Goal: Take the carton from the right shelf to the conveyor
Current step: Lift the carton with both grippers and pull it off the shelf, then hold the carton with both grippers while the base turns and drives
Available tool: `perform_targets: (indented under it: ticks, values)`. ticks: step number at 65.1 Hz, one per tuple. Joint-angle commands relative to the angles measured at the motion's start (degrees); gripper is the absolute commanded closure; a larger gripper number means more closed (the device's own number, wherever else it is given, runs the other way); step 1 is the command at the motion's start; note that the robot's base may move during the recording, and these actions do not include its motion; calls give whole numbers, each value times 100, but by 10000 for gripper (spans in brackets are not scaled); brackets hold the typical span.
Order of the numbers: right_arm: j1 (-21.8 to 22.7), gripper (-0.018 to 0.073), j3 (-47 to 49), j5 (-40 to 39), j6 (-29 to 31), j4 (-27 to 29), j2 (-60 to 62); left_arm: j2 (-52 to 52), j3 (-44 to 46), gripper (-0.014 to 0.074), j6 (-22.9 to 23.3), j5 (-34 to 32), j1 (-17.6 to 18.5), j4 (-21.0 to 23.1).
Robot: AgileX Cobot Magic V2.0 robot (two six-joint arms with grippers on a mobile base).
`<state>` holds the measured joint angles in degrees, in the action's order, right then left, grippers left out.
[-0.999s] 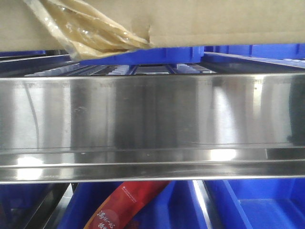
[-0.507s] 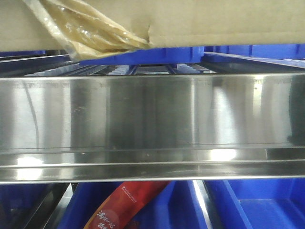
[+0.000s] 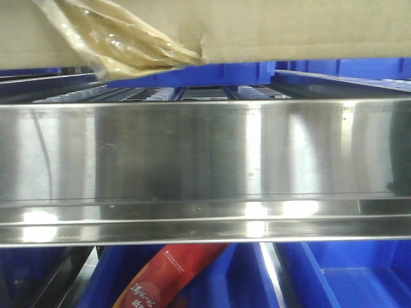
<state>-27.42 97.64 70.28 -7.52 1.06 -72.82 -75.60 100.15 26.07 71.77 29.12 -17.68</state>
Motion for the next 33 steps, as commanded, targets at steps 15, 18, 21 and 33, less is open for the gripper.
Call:
perform_targets:
  ticks: [15, 18, 21, 33]
  values:
    - [32, 617, 20, -829, 51, 7, 55, 39, 66, 615, -3, -181, 62, 147]
    - [32, 617, 20, -875, 51, 7, 55, 39, 66, 615, -3, -181, 62, 147]
    - [32, 617, 20, -940, 51, 7, 44, 39, 66, 615, -3, -181, 62, 147]
    - [32, 617, 20, -992, 51, 7, -5, 39, 66, 615, -3, -181, 62, 147]
